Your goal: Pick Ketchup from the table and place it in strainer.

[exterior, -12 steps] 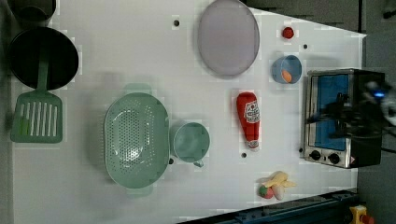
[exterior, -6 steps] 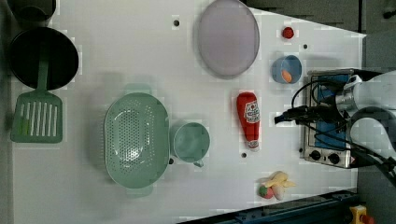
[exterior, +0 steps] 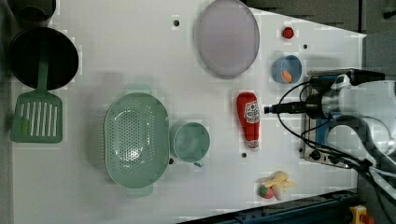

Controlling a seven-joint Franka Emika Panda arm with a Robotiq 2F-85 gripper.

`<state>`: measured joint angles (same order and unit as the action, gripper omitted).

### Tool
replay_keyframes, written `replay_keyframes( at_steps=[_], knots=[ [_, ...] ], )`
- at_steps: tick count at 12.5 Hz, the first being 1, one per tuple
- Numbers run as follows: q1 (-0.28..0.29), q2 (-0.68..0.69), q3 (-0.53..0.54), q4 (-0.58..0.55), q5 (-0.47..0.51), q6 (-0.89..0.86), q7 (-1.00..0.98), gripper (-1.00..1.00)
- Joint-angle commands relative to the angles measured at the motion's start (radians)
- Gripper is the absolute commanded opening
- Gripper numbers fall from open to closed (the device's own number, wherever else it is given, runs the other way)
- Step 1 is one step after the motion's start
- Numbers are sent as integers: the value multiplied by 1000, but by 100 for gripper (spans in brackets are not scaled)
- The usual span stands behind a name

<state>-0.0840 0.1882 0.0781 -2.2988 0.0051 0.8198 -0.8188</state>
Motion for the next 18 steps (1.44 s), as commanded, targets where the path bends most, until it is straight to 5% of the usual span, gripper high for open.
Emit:
replay_keyframes(
  at_steps=[1, 8, 9, 11, 12, 18],
  knots=[
    [13, 72, 9, -40, -6, 53, -54, 100],
    [22, 209, 9, -41, -93, 187, -56, 100],
    [23, 214, 10, -41, -93, 198, -56, 92],
    [23, 215, 8, -48, -93, 209, -56, 43],
    [23, 205, 8, -45, -93, 214, -56, 26],
    [24, -50, 22, -39, -90, 82, -47, 26]
  ],
)
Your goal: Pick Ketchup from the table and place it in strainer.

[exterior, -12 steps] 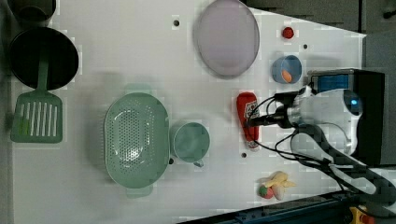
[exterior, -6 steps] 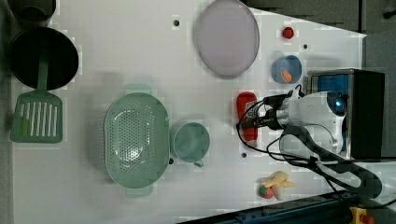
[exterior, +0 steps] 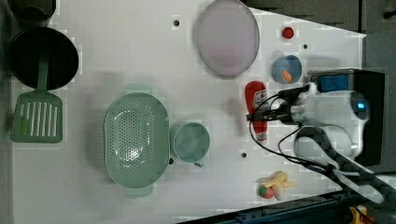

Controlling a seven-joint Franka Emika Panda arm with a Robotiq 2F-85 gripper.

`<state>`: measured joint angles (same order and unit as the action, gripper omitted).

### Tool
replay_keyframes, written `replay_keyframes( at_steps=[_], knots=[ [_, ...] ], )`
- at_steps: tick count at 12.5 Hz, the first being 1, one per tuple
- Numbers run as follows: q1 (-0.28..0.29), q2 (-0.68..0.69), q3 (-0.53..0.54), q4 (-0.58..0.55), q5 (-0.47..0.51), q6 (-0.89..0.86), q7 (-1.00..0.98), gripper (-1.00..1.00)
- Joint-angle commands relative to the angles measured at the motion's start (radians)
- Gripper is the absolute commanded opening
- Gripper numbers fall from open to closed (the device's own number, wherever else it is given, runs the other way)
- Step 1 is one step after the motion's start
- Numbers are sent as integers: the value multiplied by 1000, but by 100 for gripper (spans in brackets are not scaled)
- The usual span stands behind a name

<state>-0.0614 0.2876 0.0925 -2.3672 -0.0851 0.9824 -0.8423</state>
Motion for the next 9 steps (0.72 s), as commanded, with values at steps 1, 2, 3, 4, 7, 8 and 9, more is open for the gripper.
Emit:
replay_keyframes(
  at_steps=[1, 2, 3, 4, 7, 8, 9],
  knots=[
    [2, -211, 16, 42, 2, -167, -15, 26],
    [5, -266, 29, 60, 5, -260, -5, 26],
    [11, -312, 46, 83, 18, -345, 2, 26],
    [19, -347, 69, 108, 41, -411, 8, 26],
    [49, -384, 152, 188, 139, -510, 57, 26],
    [62, -381, 186, 205, 165, -516, 103, 26],
    [75, -375, 223, 217, 182, -513, 179, 26]
  ],
)
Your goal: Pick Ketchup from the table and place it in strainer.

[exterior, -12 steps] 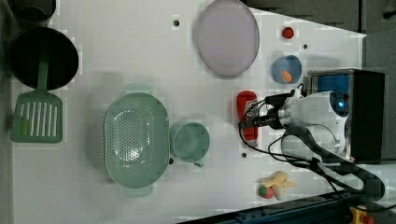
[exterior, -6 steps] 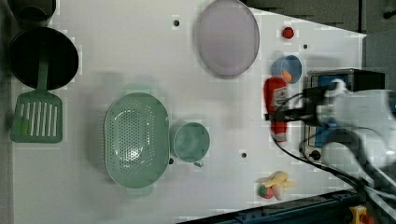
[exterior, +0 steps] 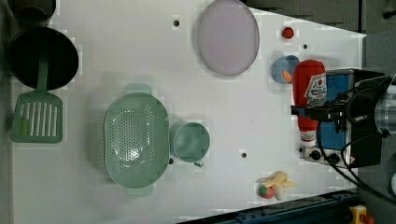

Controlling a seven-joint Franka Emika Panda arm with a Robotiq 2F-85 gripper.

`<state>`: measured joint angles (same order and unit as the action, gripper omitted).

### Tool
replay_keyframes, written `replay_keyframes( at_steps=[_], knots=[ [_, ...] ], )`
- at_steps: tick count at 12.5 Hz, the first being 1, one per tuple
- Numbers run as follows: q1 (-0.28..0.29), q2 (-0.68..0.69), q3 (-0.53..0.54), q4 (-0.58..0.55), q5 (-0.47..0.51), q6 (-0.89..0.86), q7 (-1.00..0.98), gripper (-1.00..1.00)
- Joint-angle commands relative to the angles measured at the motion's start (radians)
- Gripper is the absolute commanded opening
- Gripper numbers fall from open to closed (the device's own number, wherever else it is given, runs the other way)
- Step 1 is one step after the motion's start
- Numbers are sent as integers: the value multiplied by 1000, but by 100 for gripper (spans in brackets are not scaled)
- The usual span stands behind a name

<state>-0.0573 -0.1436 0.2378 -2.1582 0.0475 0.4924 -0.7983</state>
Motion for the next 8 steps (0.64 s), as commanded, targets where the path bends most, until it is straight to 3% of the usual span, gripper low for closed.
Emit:
replay_keyframes(
  at_steps=[1, 4, 8],
  knots=[
    [83, 66, 115, 15, 51, -22, 231, 26],
    [114, 128, 231, 21, 52, 21, 495, 26],
    [141, 305, 345, 21, 52, 302, 688, 26]
  ],
)
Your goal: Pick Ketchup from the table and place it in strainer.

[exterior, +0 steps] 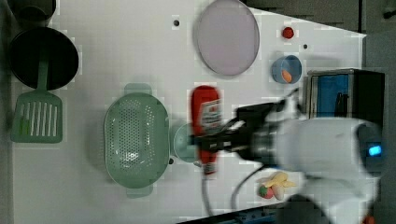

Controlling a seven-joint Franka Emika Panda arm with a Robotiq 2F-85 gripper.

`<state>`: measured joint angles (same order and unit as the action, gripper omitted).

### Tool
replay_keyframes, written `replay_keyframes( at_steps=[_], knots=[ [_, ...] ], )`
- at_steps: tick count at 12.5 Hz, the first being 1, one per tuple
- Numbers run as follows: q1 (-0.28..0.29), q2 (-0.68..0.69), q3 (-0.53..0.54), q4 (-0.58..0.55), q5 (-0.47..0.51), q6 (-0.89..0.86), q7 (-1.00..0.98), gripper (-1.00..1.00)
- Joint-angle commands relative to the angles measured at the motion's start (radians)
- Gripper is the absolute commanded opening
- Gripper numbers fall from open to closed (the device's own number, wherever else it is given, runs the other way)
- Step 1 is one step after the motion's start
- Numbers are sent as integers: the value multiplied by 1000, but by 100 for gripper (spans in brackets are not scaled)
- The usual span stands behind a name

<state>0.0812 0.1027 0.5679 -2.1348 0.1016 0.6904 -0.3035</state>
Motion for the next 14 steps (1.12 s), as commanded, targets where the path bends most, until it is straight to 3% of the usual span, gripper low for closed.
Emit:
replay_keyframes(
  at_steps=[1, 4, 7, 11, 14],
  knots=[
    [9, 112, 28, -3, -4, 182, 214, 26],
    [33, 270, 32, 0, -5, 342, 240, 34],
    [54, 382, 33, 28, -9, 439, 240, 100],
    [53, 283, 46, 68, -9, 369, 378, 100],
    [26, 105, 32, 100, -8, 115, 428, 100]
  ],
)
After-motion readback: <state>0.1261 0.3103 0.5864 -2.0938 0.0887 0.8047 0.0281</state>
